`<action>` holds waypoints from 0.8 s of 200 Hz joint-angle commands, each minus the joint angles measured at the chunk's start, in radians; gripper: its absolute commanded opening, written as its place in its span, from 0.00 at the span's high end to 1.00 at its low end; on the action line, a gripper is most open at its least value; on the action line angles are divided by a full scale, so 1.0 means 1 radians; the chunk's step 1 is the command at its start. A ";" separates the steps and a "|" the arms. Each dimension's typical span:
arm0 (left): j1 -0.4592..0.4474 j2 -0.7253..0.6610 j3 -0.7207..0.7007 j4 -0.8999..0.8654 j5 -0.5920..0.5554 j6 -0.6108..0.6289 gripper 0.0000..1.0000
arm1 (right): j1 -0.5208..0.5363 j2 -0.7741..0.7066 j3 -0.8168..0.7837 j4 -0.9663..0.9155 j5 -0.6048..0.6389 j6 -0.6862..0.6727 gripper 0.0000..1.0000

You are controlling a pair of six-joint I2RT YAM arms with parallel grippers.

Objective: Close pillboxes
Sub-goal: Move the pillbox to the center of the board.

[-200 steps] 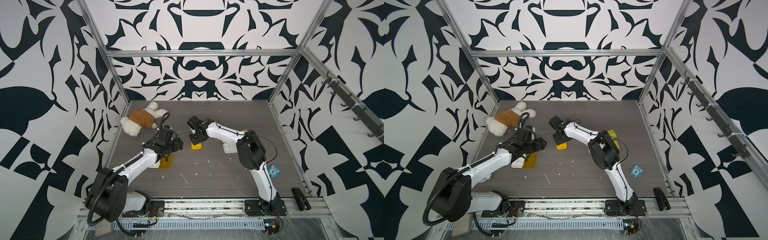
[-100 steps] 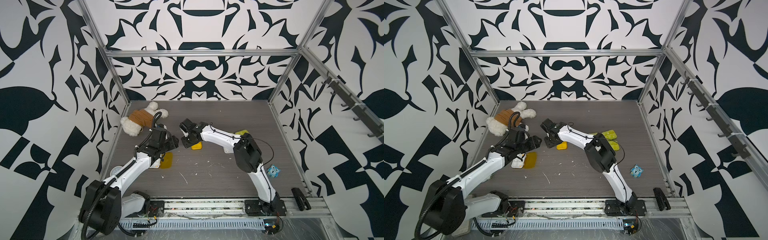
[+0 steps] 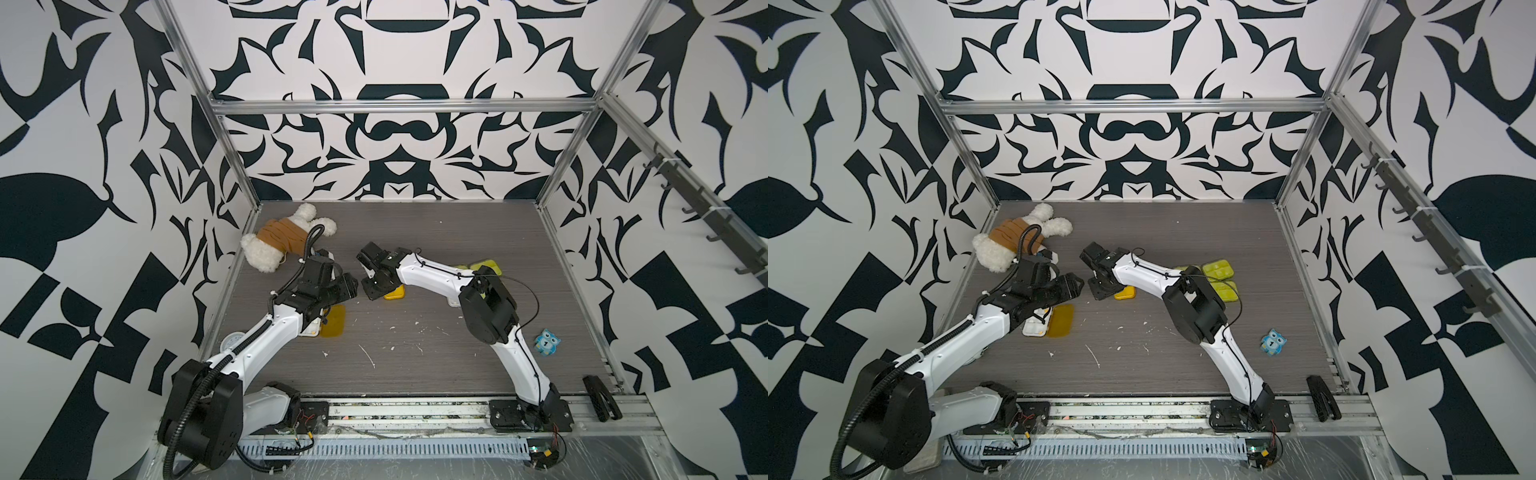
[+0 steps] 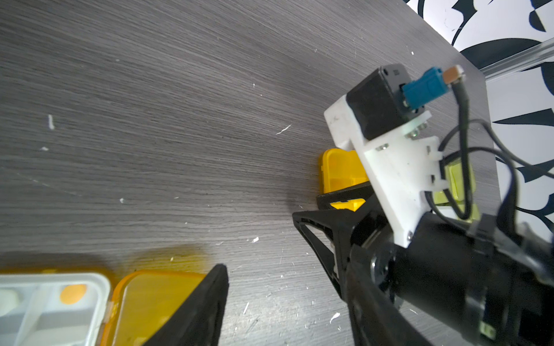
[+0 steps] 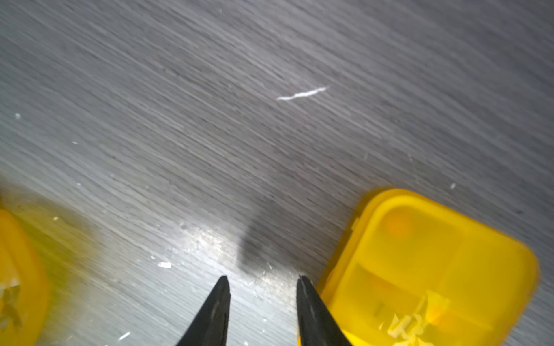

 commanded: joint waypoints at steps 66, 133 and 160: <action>0.004 0.029 0.013 0.002 0.029 0.008 0.35 | -0.108 -0.207 -0.246 0.002 0.090 -0.038 0.61; 0.003 0.018 0.012 -0.011 0.020 0.011 0.35 | -0.227 -0.264 -0.276 -0.005 0.073 -0.082 0.61; 0.003 0.023 0.014 -0.012 0.018 0.012 0.35 | -0.184 -0.268 -0.230 0.005 0.093 -0.078 0.56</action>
